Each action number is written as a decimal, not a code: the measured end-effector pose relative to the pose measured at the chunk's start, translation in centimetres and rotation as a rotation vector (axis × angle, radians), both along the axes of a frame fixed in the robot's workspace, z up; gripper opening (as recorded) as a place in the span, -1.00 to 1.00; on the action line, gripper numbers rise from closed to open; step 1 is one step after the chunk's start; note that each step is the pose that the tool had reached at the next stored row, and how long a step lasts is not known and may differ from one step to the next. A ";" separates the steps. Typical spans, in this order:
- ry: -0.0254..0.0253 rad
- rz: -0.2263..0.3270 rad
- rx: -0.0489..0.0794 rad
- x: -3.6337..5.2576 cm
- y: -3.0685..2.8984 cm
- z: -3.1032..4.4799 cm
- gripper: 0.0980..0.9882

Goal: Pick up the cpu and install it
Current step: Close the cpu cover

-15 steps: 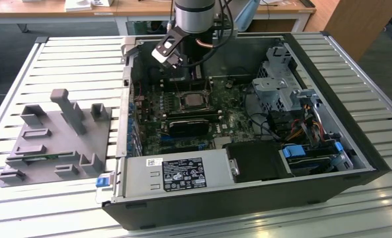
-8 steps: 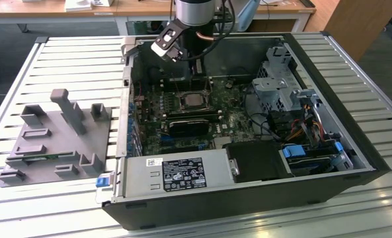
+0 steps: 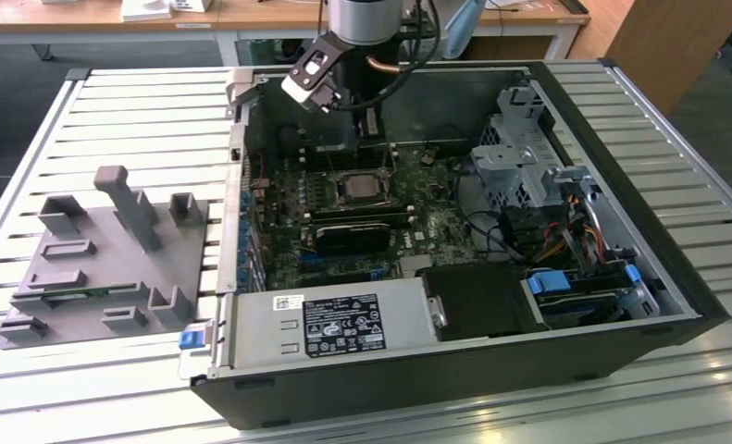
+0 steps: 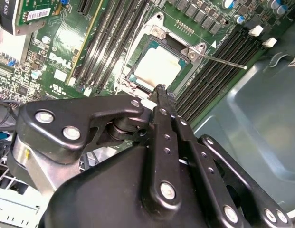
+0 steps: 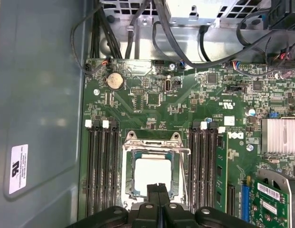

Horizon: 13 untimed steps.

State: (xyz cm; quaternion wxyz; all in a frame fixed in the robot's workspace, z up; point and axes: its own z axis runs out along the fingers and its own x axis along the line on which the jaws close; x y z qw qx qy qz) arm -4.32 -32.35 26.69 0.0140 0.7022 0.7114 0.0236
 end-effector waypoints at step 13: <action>0.0002 0.000 0.000 0.17 -0.08 1.93 -0.98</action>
